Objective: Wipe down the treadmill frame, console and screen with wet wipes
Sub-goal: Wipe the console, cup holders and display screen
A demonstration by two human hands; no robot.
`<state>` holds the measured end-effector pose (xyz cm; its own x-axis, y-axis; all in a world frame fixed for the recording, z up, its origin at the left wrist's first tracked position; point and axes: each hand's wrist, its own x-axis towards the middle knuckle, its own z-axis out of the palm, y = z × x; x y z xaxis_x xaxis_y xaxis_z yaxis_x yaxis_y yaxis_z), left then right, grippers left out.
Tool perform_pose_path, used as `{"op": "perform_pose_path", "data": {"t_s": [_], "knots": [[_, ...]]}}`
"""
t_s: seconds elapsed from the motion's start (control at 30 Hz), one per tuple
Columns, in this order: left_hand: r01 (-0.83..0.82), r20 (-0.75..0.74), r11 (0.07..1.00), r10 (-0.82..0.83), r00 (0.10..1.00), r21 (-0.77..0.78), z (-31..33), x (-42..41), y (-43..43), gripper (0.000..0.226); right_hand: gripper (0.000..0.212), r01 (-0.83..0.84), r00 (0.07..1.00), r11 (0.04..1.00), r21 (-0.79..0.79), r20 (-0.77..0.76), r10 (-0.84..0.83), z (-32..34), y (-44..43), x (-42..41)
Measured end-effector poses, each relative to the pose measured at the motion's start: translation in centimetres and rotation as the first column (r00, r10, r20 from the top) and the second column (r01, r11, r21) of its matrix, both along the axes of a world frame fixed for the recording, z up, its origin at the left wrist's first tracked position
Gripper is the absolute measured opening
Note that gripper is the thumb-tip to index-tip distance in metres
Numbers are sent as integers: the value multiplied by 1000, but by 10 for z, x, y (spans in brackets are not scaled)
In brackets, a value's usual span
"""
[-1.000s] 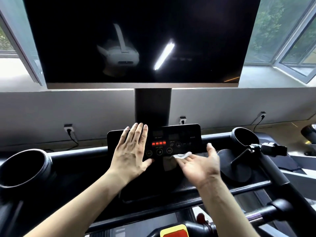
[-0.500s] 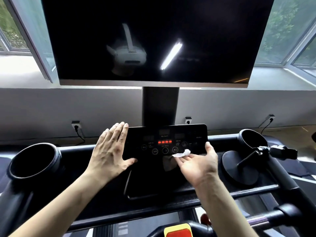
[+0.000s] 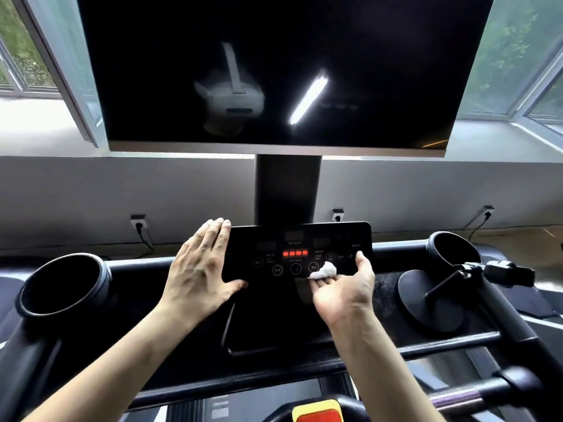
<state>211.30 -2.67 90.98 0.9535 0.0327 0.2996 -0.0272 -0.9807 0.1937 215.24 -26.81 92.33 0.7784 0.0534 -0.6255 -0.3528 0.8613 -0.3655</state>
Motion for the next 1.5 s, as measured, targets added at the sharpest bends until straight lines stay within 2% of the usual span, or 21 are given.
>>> {"op": "perform_pose_path", "data": {"t_s": [0.07,0.17,0.27,0.37,0.43,0.5,0.57,0.67,0.73,0.87,0.97,1.07,1.17,1.3,1.4,1.5], "knots": [[-4,2,1000,4,1000,0,1,-1,-1,126,85,-73,997,997,36,-33,74,-2,-14,-3],[-6,3,1000,6,1000,-9,0,-1,-1,125,95,-98,993,995,34,-62,100,3,-55,4],[-6,1,1000,6,1000,-6,-1,0,0,125,88,71,995,997,-20,-62,-72,3,-81,13],[-2,0,1000,2,1000,-13,0,0,-1,125,63,189,979,973,-134,-50,-197,6,-68,18],[-3,0,1000,3,1000,-13,0,-1,-2,125,44,178,981,975,-132,-53,-186,10,-44,20],[-6,5,1000,6,1000,-13,0,0,-2,125,38,123,991,991,-41,-51,-126,12,-14,14],[-5,4,1000,5,1000,-12,0,-1,-2,125,45,18,1000,999,34,-24,-17,7,7,0],[-5,6,1000,5,1000,-7,0,-1,0,125,81,-90,994,993,80,-51,94,0,-1,-8],[-3,5,1000,3,1000,-6,-1,-1,0,125,86,-127,990,989,82,-52,131,7,-24,-7],[-8,4,1000,9,1000,-20,-2,-1,1,125,84,52,998,999,13,-37,-52,7,-65,7],[-7,-9,1000,7,1000,-30,-3,-1,0,124,76,142,990,988,-60,-10,-142,1,-57,10],[-13,-22,999,12,1000,-35,-2,-1,0,124,71,90,995,991,-97,-23,-92,-1,-13,2],[-14,-34,999,13,999,-34,-1,-1,0,124,66,-53,998,997,-51,-26,52,-3,31,-12],[-19,-40,999,17,999,-34,1,-3,0,123,73,-224,974,974,-11,-37,224,-2,27,-19],[-15,-39,999,14,999,-35,0,-3,1,124,76,-189,980,982,-3,-60,189,2,-8,-11],[-14,-45,999,13,999,-36,0,-2,1,124,67,-2,999,1000,-20,-51,0,3,-33,0]]}}
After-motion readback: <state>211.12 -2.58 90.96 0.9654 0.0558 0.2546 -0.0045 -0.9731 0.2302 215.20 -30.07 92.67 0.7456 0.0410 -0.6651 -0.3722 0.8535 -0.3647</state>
